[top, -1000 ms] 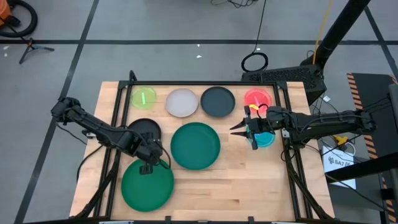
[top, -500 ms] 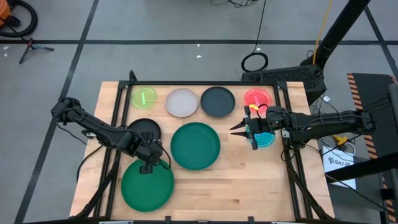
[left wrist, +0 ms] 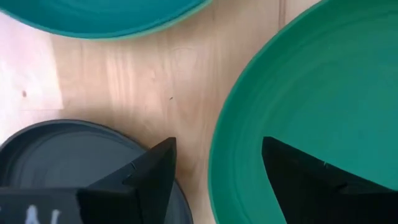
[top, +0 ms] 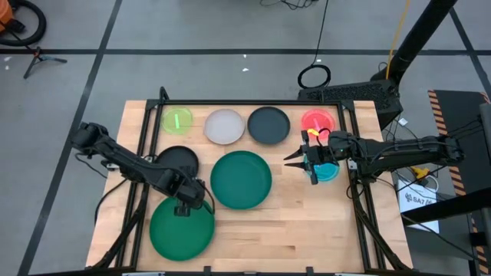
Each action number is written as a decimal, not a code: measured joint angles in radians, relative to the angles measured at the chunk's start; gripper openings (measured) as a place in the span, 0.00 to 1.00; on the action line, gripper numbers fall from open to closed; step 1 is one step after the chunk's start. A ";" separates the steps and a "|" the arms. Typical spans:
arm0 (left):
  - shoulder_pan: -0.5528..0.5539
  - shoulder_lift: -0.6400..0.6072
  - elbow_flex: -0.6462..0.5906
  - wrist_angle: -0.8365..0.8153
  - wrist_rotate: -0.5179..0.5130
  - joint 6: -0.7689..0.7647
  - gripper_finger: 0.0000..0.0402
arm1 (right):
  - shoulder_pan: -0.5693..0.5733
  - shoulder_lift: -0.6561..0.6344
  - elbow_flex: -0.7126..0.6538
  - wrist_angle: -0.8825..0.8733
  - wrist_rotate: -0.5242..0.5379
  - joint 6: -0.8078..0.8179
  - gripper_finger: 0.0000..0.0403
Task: Stack plastic plates
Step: Stack the dark green plate on top of the other dark green plate
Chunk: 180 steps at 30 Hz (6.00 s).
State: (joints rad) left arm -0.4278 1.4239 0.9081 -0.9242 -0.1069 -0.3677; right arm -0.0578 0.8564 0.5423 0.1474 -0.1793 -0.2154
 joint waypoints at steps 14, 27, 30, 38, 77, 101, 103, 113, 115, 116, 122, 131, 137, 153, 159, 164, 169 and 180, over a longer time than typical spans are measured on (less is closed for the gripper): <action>0.001 0.045 0.000 0.055 0.002 0.014 0.61 | 0.000 0.000 0.000 0.000 0.000 -0.006 0.18; 0.001 0.045 0.000 0.068 0.003 -0.007 0.61 | 0.000 0.000 0.000 -0.002 0.000 -0.006 0.18; 0.001 0.045 0.000 0.077 0.003 -0.008 0.61 | 0.000 0.000 0.000 -0.002 0.000 -0.006 0.18; 0.001 0.043 -0.058 0.136 -0.011 -0.031 0.61 | 0.000 0.000 0.000 -0.002 0.000 -0.006 0.18; -0.059 0.044 -0.135 0.230 -0.026 -0.086 0.57 | 0.000 0.000 0.000 -0.003 0.000 -0.003 0.18; -0.060 0.042 -0.134 0.223 -0.017 -0.086 0.07 | 0.000 0.000 0.000 -0.002 0.000 -0.002 0.18; -0.061 0.041 -0.132 0.220 -0.006 -0.071 0.04 | 0.000 0.000 0.000 -0.002 0.000 -0.002 0.18; -0.089 -0.006 -0.135 0.210 0.016 -0.070 0.03 | 0.000 0.000 0.000 -0.002 0.000 -0.002 0.18; -0.093 -0.041 -0.135 0.206 0.017 -0.080 0.03 | 0.000 0.000 0.000 -0.002 0.000 -0.002 0.18; -0.094 -0.061 -0.135 0.202 0.017 -0.085 0.03 | 0.000 0.000 0.000 -0.002 0.000 -0.002 0.18; -0.094 -0.169 -0.136 0.164 0.003 -0.132 0.02 | 0.000 0.000 0.000 -0.002 0.000 0.001 0.18; -0.093 -0.295 -0.136 0.144 -0.010 -0.163 0.02 | 0.000 0.000 0.000 -0.002 -0.001 0.006 0.18; -0.082 -0.386 -0.136 0.162 -0.020 -0.260 0.02 | 0.000 0.000 0.000 -0.002 0.000 0.006 0.18; 0.257 -0.396 -0.079 0.170 -0.114 -0.473 0.02 | 0.000 0.000 0.000 -0.002 0.000 -0.004 0.18; 0.413 -0.359 -0.079 0.178 -0.079 -0.480 0.02 | 0.000 0.000 0.000 -0.002 0.000 -0.006 0.18; 0.498 -0.315 -0.079 0.205 -0.024 -0.424 0.02 | 0.000 0.000 0.000 -0.003 0.000 -0.006 0.18; 0.553 -0.268 -0.079 0.239 0.026 -0.382 0.02 | 0.000 0.000 0.000 -0.003 0.000 -0.006 0.18; 0.581 -0.232 -0.078 0.284 0.036 -0.367 0.03 | -0.001 0.000 0.000 -0.003 0.000 -0.006 0.18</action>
State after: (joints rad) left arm 0.1528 1.1919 0.8299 -0.6406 -0.0712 -0.7349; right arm -0.0585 0.8562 0.5426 0.1444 -0.1791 -0.2214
